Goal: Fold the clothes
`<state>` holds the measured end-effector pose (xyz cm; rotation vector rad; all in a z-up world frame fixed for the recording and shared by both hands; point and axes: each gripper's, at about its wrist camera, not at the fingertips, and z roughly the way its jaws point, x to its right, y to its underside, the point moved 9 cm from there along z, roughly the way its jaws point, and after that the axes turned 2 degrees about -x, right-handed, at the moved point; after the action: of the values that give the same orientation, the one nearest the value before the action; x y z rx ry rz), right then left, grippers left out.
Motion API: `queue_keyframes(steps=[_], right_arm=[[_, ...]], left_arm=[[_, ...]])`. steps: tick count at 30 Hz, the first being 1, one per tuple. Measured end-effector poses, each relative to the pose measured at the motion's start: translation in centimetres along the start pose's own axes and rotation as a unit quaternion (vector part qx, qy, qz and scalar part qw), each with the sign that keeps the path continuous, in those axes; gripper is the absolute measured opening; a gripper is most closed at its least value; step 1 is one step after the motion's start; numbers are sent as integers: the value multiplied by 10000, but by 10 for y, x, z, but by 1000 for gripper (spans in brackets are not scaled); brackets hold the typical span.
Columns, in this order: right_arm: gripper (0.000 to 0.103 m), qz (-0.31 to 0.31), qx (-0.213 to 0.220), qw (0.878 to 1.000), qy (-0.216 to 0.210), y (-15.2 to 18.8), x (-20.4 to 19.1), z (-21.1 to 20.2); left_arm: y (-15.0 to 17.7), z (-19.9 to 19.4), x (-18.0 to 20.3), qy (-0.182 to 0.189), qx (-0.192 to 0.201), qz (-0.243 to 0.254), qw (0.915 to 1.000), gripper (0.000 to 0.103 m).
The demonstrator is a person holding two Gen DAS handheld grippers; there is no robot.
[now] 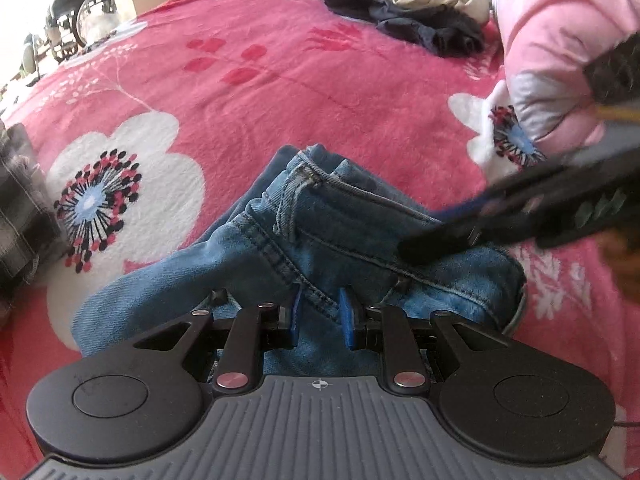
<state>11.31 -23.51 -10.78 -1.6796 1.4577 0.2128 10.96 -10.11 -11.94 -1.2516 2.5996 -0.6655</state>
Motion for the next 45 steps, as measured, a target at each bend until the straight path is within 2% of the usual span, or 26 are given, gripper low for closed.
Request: queue_keyframes(steps=[3, 9, 13, 20, 24, 30, 31, 35, 37, 40, 45], right_arm=[[53, -121, 41, 9998, 125, -6, 4, 3], [59, 63, -144, 9998, -111, -8, 15, 22], [66, 221, -191, 9991, -321, -12, 17, 30], [73, 155, -396, 9986, -315, -10, 12, 36], [81, 128, -618, 9969, -463, -6, 4, 40], [83, 365, -838, 9947, -476, -10, 2, 57], [79, 408, -849, 9946, -445, -10, 2, 60], [42, 176, -774, 9968, 2, -8, -1, 63], [32, 134, -718, 9973, 80, -8, 0, 62], [26, -14, -605, 9981, 123, -9, -5, 59], [24, -258, -413, 9987, 129, -20, -21, 53]], left_arm=[[2, 0, 0, -27, 33, 5, 10000, 19], [6, -4, -3, -37, 100, 1, 9999, 19], [2, 2, 1, -83, 125, 36, 9999, 19], [3, 2, 0, -79, 169, 14, 9998, 19], [4, 2, 1, -72, 225, -10, 9997, 19], [6, 2, -1, -44, 314, -63, 9995, 19], [6, 2, -1, -54, 328, -57, 9994, 19], [6, 2, 0, -103, 367, -41, 9993, 19], [6, 1, -1, -125, 384, -38, 9992, 19], [5, -2, -1, -177, 435, -44, 9989, 19], [-3, -12, -3, -288, 536, -81, 9981, 17]])
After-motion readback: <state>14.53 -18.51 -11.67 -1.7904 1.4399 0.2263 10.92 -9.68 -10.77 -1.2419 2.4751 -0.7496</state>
